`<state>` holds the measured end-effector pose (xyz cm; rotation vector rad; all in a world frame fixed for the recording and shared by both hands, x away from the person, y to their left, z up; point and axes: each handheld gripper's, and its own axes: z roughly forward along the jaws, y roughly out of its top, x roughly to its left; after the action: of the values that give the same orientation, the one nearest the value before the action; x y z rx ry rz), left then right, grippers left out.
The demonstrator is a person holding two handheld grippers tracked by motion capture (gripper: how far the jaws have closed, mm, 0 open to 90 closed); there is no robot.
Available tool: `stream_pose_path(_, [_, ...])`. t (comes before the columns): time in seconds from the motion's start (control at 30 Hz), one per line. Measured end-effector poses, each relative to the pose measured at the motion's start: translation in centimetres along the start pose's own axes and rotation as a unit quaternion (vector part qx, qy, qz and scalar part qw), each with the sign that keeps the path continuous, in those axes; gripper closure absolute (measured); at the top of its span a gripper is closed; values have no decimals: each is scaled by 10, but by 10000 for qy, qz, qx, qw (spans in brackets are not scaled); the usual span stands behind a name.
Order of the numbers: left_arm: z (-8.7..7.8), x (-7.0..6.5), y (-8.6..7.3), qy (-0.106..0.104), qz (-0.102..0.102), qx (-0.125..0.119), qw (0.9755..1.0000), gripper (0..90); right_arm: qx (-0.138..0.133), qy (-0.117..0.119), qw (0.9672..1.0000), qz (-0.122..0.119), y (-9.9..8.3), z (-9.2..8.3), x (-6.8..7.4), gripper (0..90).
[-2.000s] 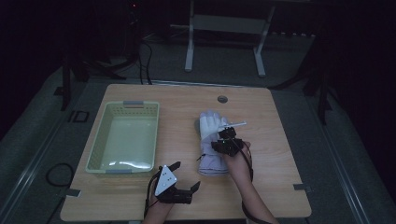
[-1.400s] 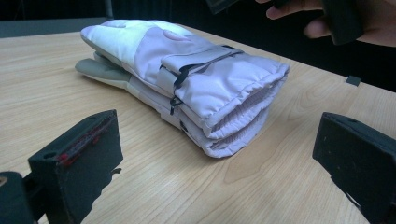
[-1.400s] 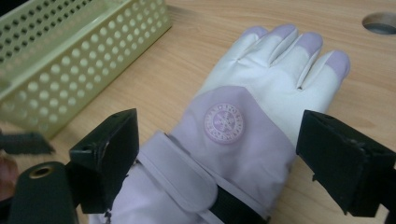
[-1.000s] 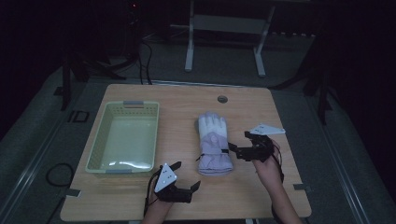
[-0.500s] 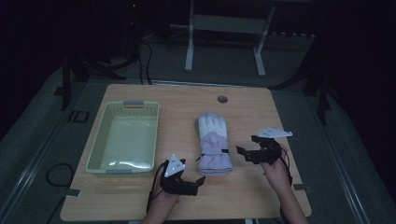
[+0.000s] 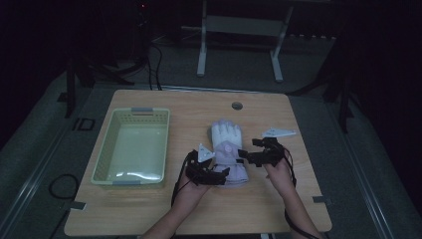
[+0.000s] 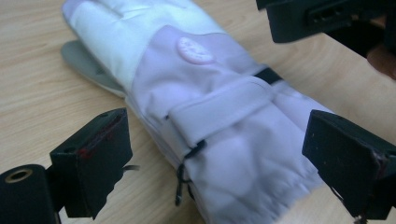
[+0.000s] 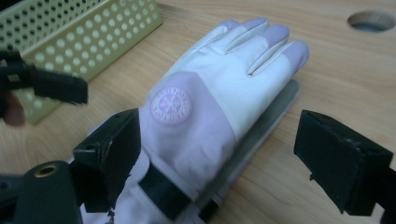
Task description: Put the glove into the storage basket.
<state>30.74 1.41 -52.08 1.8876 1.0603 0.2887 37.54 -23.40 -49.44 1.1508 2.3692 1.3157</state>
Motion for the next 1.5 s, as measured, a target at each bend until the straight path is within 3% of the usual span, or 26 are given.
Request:
stream_pose_path(0.07, [6,1,1,52,-115,161,9998,84,51,-74,9997,230,0,8,0,127])
stream_pose_path(0.13, [9,4,0,109,-240,225,9994,126,192,-291,9988,334,-1,17,0,121])
stream_pose_path(0.23, [17,10,-7,193,-517,407,9976,146,306,-215,9979,529,-6,27,-2,125])
stream_pose_path(0.37, [24,11,-19,174,-580,603,9963,166,594,-161,9961,634,-14,38,-4,189])
stream_pose_path(0.53, [31,14,-24,124,-700,747,9947,167,973,150,9913,877,-24,49,-11,339])
stream_pose_path(0.57, [32,15,-24,82,-713,772,9944,168,1026,236,9893,1014,-26,50,-13,350])
stream_pose_path(0.63, [34,19,-24,-116,-788,842,9933,185,1057,499,9867,1127,-29,51,-17,460])
stream_pose_path(0.7, [36,20,-25,-276,-811,865,9926,251,1032,569,9864,1143,-32,51,-17,526])
stream_pose_path(0.77, [36,21,-24,-564,-830,895,9909,414,1045,515,9873,1081,-31,50,-15,593])
stream_pose_path(0.87, [34,19,-22,-545,-725,928,9915,529,1071,273,9900,880,-28,48,-7,707])
stream_pose_path(0.97, [32,18,-17,-558,-705,999,9909,662,1058,19,9920,688,-25,46,2,765])
stream_pose_path(1.17, [28,17,-10,-628,-585,1088,9904,720,962,-196,9939,510,-19,39,12,792])
stream_pose_path(1.5, [7,16,9,-702,-438,1003,9915,725,780,-284,9961,296,2,23,27,793])
